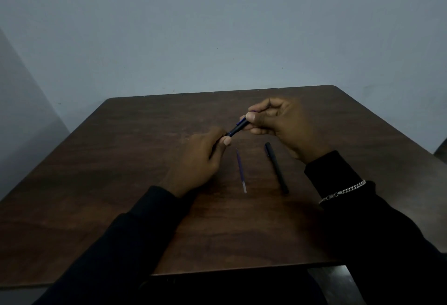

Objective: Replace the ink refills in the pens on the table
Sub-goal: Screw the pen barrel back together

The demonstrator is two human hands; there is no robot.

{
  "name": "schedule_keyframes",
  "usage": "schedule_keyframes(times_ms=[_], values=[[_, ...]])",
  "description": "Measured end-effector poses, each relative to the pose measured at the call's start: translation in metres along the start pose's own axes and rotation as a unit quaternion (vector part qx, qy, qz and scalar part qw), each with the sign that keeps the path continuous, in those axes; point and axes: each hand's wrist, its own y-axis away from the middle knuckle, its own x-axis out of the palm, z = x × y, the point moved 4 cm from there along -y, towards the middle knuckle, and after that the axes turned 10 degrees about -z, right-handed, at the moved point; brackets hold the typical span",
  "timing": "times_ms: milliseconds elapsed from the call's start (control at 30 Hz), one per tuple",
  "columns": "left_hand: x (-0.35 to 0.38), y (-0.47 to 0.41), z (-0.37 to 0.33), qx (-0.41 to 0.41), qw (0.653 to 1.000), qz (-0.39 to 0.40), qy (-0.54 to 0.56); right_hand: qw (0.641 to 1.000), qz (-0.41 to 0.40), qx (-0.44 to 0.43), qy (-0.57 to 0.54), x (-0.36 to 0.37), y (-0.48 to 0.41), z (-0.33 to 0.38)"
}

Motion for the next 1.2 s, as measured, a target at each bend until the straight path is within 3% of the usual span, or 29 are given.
schedule_keyframes(times_ms=[833, 1200], values=[[0.0, 0.003, -0.003, -0.011, 1.0, -0.025, 0.001, 0.999, -0.007, -0.031, -0.01, 0.012, 0.004, -0.011], [0.003, -0.013, -0.023, -0.085, 0.995, -0.027, 0.039, 0.994, -0.084, -0.063, 0.043, 0.004, -0.001, -0.008]])
